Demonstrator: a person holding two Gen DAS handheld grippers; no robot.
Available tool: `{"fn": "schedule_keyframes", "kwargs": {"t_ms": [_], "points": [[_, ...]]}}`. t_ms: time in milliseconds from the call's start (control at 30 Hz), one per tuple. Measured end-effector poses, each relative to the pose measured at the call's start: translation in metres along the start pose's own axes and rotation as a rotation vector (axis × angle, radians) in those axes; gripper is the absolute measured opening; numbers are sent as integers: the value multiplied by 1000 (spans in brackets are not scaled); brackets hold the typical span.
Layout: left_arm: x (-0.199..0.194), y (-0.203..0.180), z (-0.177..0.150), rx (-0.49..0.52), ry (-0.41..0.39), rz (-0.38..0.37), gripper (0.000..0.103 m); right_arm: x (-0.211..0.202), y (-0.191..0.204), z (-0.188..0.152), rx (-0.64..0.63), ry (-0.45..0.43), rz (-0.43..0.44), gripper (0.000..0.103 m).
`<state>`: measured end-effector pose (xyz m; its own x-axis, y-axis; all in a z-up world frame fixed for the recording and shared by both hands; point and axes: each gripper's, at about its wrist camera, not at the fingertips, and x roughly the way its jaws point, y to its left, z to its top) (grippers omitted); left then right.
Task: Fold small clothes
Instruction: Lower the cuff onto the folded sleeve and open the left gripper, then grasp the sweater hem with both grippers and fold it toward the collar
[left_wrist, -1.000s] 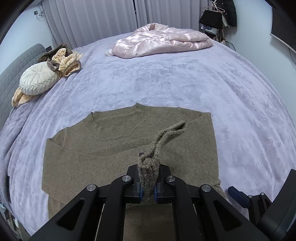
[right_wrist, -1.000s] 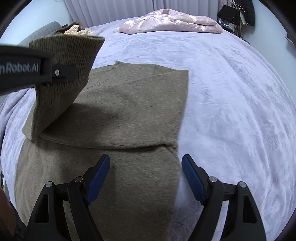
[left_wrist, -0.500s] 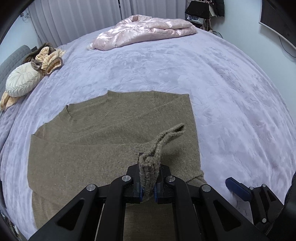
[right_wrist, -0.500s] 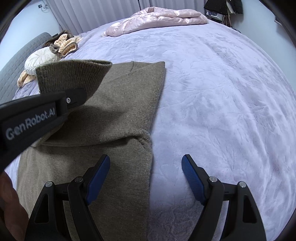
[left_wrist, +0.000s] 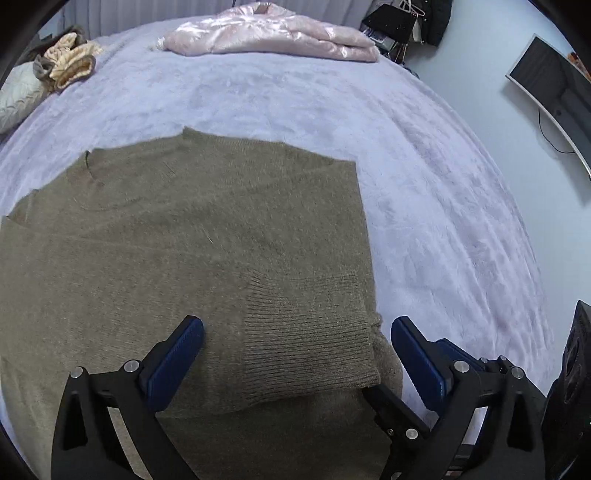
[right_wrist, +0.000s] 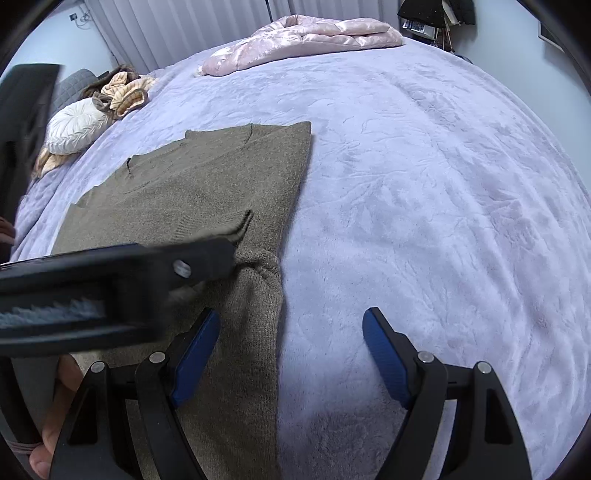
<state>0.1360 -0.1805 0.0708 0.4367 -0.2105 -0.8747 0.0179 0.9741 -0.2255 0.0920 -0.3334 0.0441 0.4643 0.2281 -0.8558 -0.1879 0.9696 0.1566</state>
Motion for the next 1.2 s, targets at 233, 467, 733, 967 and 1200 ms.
{"fn": "schedule_keyframes", "kwargs": {"t_ms": [233,467,733,967,1200], "points": [[-35,37,-13,-46,-59,-14,101,-11,-4,-4,16,-7,-3,83],[-50,100,-21,-118,-110,153,101,-29,12,6,43,-117,25,83],[-35,140,-38,-152,-70,212,101,-11,74,13,-66,-108,239,83],[-34,175,-62,-169,-31,231,101,33,59,9,-11,24,91,83],[-58,172,-65,-117,-83,189,101,2,88,9,-70,-30,67,83]]}}
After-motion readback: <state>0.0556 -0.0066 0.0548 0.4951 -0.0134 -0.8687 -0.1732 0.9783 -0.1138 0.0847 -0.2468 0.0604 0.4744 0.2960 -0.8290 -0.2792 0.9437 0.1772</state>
